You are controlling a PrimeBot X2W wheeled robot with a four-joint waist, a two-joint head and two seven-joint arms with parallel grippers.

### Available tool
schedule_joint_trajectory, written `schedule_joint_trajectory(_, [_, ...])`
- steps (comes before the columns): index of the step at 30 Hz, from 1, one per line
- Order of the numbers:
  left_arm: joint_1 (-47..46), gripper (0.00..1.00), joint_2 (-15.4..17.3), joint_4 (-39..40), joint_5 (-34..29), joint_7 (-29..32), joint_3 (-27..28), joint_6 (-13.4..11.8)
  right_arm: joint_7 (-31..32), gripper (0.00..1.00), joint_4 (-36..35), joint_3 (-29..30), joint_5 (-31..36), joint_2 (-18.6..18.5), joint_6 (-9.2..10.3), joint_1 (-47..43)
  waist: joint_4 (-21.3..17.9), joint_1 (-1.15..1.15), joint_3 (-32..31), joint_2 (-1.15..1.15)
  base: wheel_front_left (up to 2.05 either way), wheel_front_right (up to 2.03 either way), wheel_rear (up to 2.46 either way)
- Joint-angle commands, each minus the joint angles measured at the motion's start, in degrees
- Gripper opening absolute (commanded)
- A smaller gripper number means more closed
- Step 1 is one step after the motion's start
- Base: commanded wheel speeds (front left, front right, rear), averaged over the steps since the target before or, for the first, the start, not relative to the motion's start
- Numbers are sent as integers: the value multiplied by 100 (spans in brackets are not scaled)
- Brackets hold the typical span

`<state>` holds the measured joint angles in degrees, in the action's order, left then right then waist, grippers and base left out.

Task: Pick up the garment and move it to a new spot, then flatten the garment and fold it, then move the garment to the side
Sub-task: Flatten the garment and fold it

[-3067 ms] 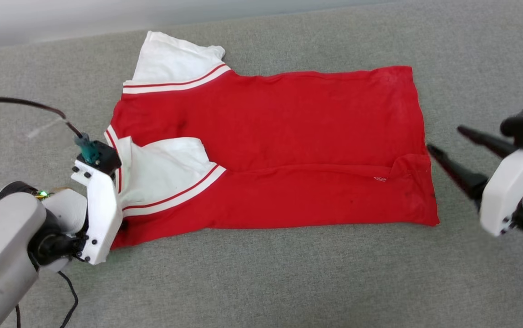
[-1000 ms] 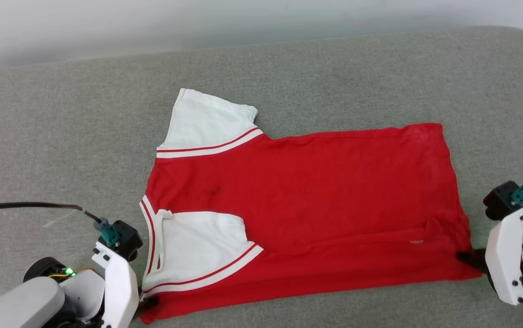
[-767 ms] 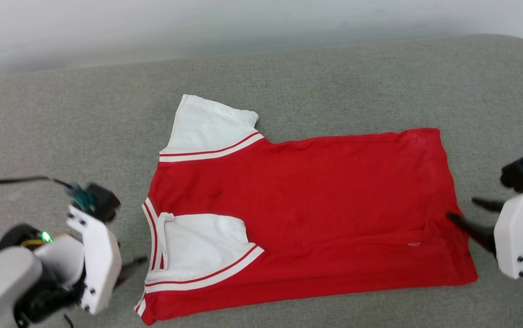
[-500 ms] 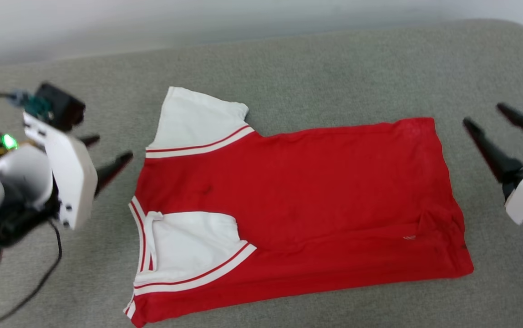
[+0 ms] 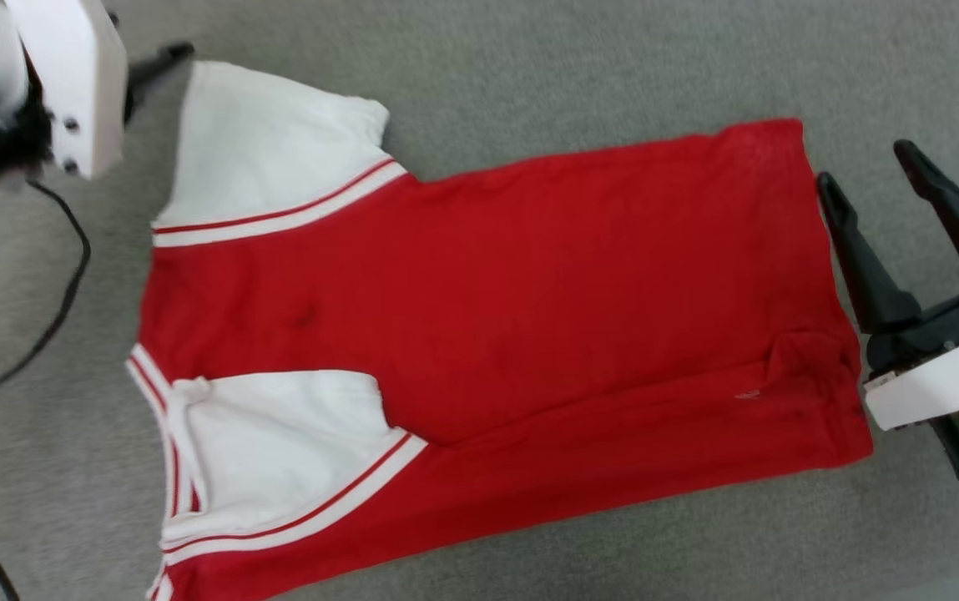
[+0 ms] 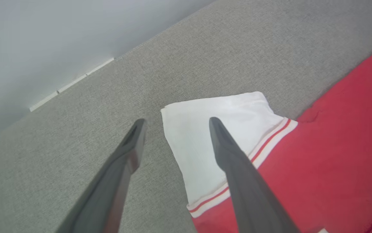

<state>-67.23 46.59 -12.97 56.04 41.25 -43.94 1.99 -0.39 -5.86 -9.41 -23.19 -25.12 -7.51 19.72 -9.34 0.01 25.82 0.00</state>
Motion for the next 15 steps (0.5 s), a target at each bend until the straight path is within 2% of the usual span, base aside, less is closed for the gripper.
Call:
schedule_joint_trajectory(1, [-280,100,-70,-152,58,196,47,-49,81,100,-172,-15,39,92,4,-33,-295,-1,483,0,0,0,0])
schedule_joint_trajectory(7, [-834,100,-61,-620,76,1348,-227,-26,177,100,-386,-180,132,236,4,115,-559,-1,970,0,0,0,0])
schedule_joint_trajectory(11, [-881,100,-41,-813,88,1703,-349,-57,169,100,-303,-297,116,253,4,240,-671,-1,1158,0,0,0,0])
schedule_joint_trajectory(15, [-727,100,16,-942,-27,1991,-618,25,143,100,-197,-367,70,203,4,354,-699,-1,1230,0,0,0,0])
